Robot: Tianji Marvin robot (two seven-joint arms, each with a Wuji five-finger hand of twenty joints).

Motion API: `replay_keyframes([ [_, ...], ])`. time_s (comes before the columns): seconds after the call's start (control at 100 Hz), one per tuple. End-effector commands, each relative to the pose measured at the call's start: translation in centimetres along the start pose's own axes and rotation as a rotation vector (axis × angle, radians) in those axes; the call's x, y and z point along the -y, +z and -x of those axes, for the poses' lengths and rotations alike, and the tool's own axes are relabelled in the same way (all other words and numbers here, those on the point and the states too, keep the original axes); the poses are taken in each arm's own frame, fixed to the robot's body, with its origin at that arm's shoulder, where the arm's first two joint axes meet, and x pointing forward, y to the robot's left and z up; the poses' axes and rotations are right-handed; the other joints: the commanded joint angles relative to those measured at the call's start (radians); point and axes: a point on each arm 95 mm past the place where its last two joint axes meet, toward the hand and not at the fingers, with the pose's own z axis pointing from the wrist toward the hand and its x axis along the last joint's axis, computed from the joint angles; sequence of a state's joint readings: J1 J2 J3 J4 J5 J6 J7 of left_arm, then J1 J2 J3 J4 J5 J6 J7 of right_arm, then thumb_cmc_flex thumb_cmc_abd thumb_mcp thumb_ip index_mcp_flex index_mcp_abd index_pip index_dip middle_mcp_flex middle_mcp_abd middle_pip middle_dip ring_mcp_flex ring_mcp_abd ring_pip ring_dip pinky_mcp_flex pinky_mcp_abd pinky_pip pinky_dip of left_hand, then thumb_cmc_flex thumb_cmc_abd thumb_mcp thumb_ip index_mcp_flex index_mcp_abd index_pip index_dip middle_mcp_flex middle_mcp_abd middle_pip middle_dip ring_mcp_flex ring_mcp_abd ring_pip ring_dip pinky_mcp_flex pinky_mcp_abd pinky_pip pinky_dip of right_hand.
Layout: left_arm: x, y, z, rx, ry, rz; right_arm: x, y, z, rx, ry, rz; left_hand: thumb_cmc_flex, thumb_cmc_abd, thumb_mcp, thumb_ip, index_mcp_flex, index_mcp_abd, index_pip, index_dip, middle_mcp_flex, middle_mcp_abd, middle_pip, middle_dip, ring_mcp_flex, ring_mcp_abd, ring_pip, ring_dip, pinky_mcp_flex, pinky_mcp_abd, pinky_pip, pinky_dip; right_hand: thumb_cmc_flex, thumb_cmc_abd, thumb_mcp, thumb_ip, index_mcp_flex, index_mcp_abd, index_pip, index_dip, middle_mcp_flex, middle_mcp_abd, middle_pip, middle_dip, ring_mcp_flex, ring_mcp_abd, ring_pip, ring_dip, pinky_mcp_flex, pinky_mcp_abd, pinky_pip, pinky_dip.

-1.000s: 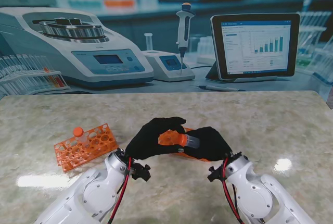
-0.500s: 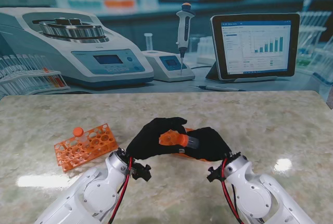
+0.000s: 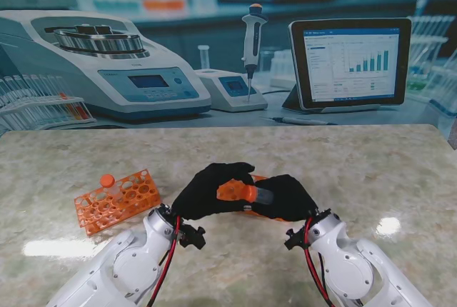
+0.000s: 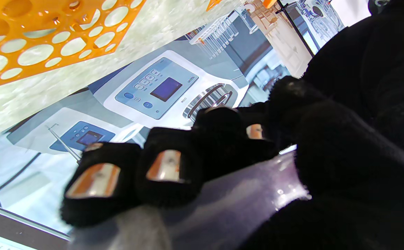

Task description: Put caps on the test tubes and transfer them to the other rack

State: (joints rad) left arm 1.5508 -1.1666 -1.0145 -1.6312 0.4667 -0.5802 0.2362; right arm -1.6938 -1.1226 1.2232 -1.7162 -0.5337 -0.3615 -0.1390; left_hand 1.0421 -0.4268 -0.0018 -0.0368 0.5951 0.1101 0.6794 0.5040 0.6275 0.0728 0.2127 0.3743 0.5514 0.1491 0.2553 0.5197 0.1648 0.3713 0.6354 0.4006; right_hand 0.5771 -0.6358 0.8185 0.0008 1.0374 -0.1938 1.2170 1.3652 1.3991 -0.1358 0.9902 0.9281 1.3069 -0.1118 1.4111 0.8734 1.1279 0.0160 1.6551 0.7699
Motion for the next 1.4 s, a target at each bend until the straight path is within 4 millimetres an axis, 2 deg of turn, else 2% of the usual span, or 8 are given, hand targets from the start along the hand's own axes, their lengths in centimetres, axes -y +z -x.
replay_keyframes([
  [0.0,-0.6,-0.4,0.2,0.013,-0.002,0.023,-0.1,0.2,-0.6,-0.014,0.009,0.012,0.147,0.075,0.132,0.042,0.101,-0.148,0.177,0.035,0.023,-0.028,0.000,0.017,0.024,-0.024,0.001,0.007,-0.010,0.007,0.025,-0.004,0.016,0.023,0.006,-0.016,0.046,0.000,0.065,0.024,0.041,-0.019,0.018,0.016,0.018,-0.130,0.189,0.072,0.060,-0.060,0.272,0.055],
  [0.65,-0.8,-0.1,0.3,0.014,-0.001,0.037,-0.3,0.2,-0.9,-0.026,0.013,0.017,0.146,0.083,0.133,0.043,0.111,-0.140,0.164,0.023,0.023,-0.025,-0.001,0.017,0.021,-0.023,-0.001,0.007,-0.014,0.006,0.021,-0.003,0.016,0.023,0.006,-0.016,0.047,-0.001,0.066,0.024,0.041,-0.018,0.018,0.016,0.018,-0.130,0.189,0.072,0.060,-0.060,0.272,0.055],
  [0.88,-0.4,-0.2,0.2,0.023,0.012,0.017,-0.4,0.1,-1.0,-0.030,0.010,0.019,0.146,0.153,0.114,0.037,0.152,-0.109,0.099,-0.036,0.031,-0.026,0.003,0.019,0.025,-0.020,0.004,0.011,-0.014,0.009,0.020,-0.001,0.015,0.022,0.006,-0.016,0.046,-0.001,0.066,0.024,0.041,-0.020,0.018,0.016,0.018,-0.130,0.189,0.072,0.060,-0.060,0.272,0.055],
  [1.08,-0.7,0.1,0.1,0.021,0.001,0.019,-0.4,0.1,-1.1,-0.033,0.007,0.015,0.152,0.158,0.104,0.041,0.172,-0.101,0.069,-0.062,0.032,-0.027,0.003,0.019,0.026,-0.020,0.005,0.012,-0.018,0.010,0.018,0.001,0.015,0.022,0.006,-0.016,0.047,-0.001,0.066,0.024,0.041,-0.019,0.017,0.015,0.018,-0.130,0.188,0.072,0.060,-0.060,0.271,0.054],
  [1.39,-0.8,0.6,-0.6,-0.010,0.003,0.028,-0.3,0.1,-1.1,-0.032,0.006,0.005,0.165,0.150,0.099,0.048,0.191,-0.123,0.041,-0.084,0.036,-0.029,0.004,0.020,0.030,-0.024,0.006,0.014,-0.018,0.008,0.018,0.004,0.016,0.023,0.005,-0.016,0.047,-0.001,0.066,0.024,0.041,-0.019,0.018,0.016,0.018,-0.130,0.187,0.071,0.060,-0.061,0.271,0.054],
])
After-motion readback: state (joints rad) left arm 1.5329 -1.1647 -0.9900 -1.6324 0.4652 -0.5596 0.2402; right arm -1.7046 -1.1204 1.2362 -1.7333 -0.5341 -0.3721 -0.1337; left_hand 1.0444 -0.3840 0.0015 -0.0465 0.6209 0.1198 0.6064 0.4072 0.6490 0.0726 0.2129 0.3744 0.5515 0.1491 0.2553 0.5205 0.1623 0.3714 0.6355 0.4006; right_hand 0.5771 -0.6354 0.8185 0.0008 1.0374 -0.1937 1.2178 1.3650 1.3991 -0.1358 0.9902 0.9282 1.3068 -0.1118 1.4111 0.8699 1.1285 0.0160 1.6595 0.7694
